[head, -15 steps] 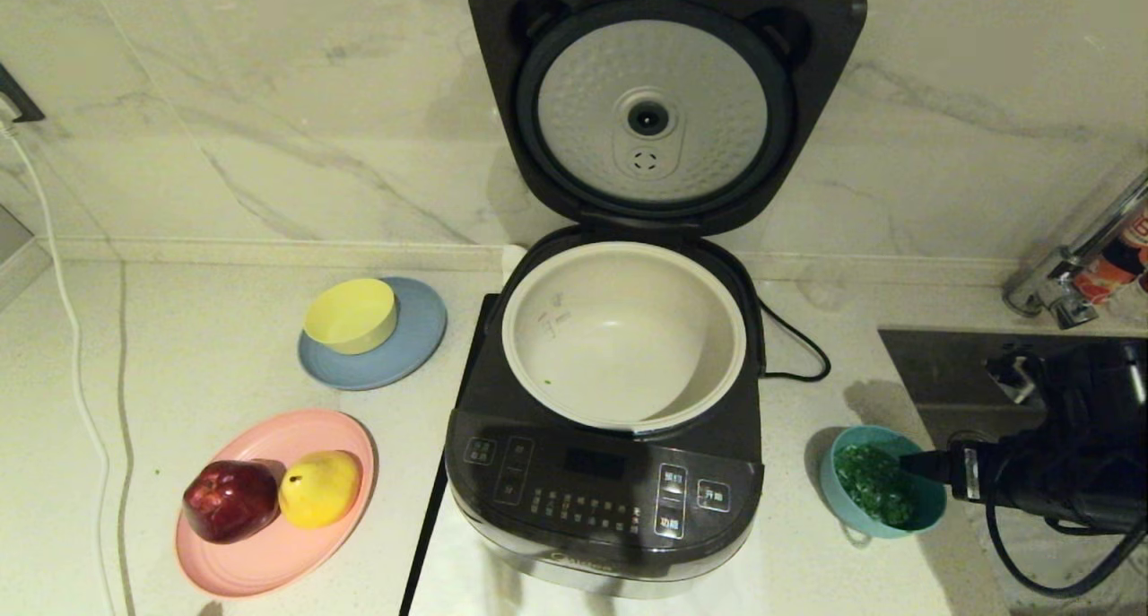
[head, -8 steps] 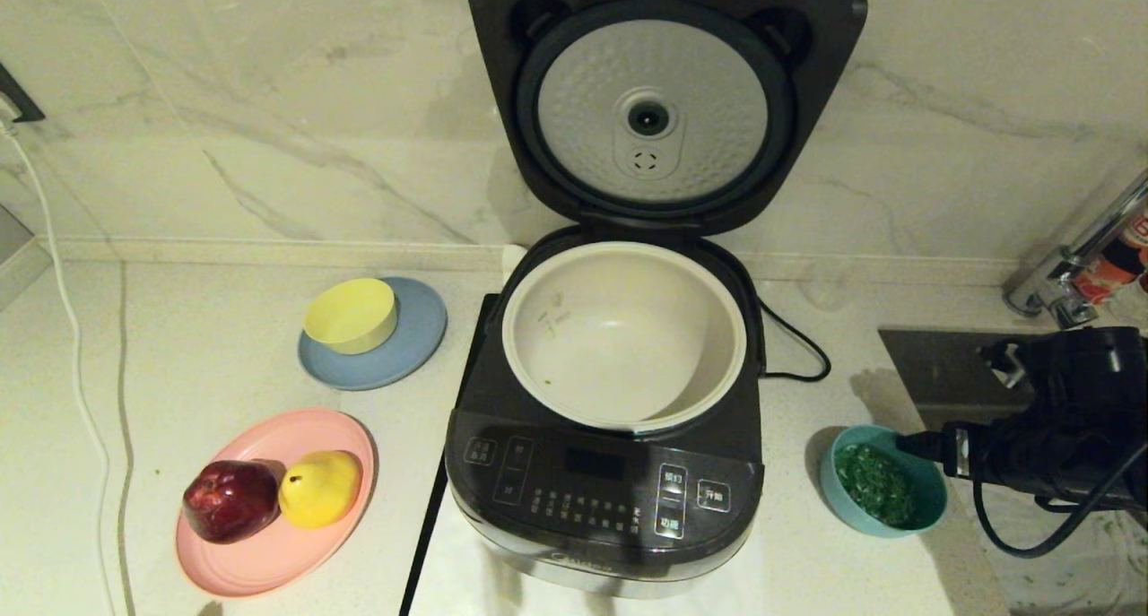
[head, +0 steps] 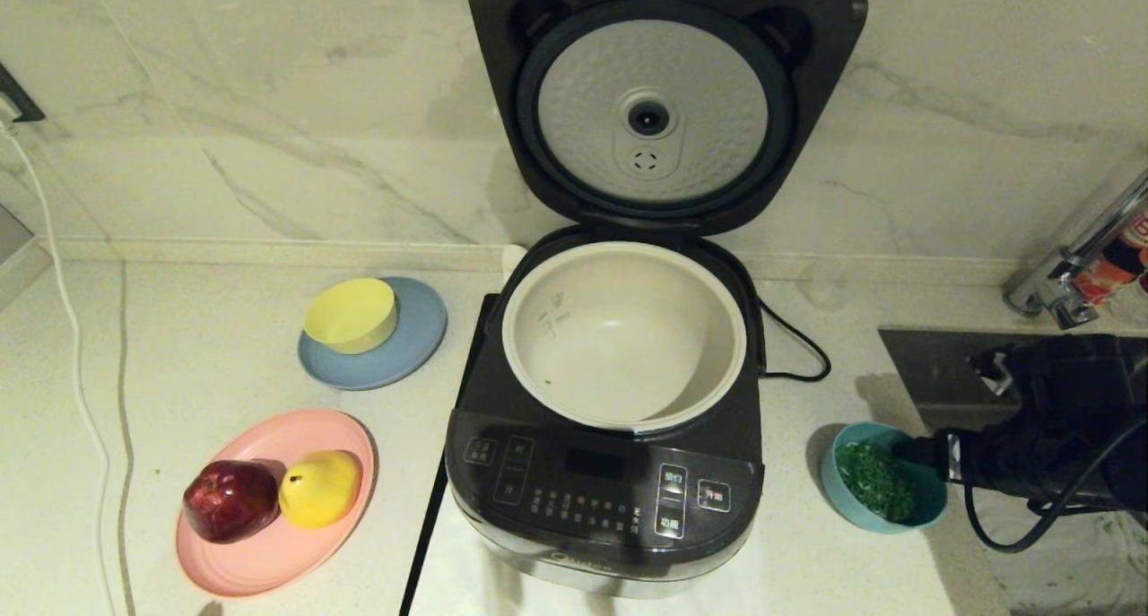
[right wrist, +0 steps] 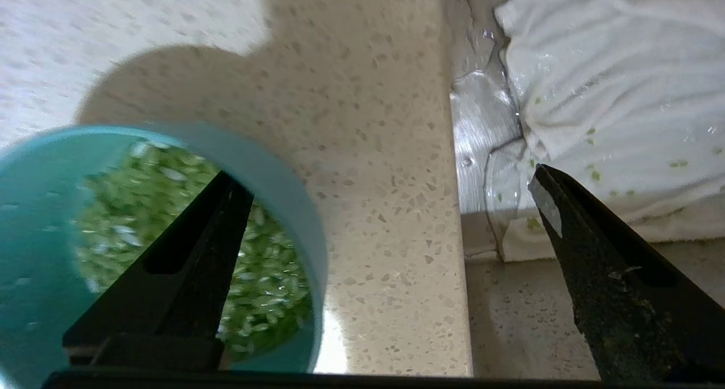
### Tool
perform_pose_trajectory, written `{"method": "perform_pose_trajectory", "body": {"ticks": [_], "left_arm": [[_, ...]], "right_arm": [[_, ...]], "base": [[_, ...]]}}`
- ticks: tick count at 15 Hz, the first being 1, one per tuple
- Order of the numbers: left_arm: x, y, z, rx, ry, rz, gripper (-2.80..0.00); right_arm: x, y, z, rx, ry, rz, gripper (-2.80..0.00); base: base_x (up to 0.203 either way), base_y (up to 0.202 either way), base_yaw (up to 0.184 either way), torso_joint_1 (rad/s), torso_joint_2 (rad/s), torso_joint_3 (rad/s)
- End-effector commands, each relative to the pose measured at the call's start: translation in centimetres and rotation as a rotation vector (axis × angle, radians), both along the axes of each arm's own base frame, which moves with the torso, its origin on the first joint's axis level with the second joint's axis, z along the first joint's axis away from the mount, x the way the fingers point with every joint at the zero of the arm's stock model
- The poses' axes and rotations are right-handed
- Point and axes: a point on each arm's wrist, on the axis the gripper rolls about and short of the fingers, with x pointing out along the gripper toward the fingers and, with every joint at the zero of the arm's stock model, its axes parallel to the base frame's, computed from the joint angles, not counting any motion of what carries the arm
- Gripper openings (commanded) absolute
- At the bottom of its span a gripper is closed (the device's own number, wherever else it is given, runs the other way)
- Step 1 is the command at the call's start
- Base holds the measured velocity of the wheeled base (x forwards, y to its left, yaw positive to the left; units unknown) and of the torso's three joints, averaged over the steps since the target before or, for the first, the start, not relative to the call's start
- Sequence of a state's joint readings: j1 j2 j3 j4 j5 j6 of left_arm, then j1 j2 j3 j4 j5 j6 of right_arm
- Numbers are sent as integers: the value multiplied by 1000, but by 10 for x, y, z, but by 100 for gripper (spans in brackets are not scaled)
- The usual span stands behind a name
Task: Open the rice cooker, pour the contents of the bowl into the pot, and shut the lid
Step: Fill a bowl with water from the tap
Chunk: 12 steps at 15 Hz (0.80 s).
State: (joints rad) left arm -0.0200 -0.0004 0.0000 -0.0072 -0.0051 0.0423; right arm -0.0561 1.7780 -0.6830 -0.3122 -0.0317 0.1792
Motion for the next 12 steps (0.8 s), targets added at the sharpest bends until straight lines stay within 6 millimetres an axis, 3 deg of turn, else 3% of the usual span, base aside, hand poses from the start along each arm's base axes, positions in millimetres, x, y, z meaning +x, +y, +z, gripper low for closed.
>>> {"method": "perform_pose_trajectory", "body": {"ticks": [1,4,5,12], "left_arm": [[1,0,-3,1,8,1,-280],[1,0,-3,1,8,1,-280],[1,0,-3,1,8,1,-280],[1,0,-3,1,8,1,-280]], "right_arm": [[2,-1,-6,1,19,-4,0],[1,-1,-6,1,19,-4,0],[1,-1,-6,1,23,-4,-280],[-1,-1,-7,2,27,-5,-280]], "base": [[0,0,0,0,0,0],[0,0,0,0,0,0],[0,0,0,0,0,0],[0,0,0,0,0,0]]}}
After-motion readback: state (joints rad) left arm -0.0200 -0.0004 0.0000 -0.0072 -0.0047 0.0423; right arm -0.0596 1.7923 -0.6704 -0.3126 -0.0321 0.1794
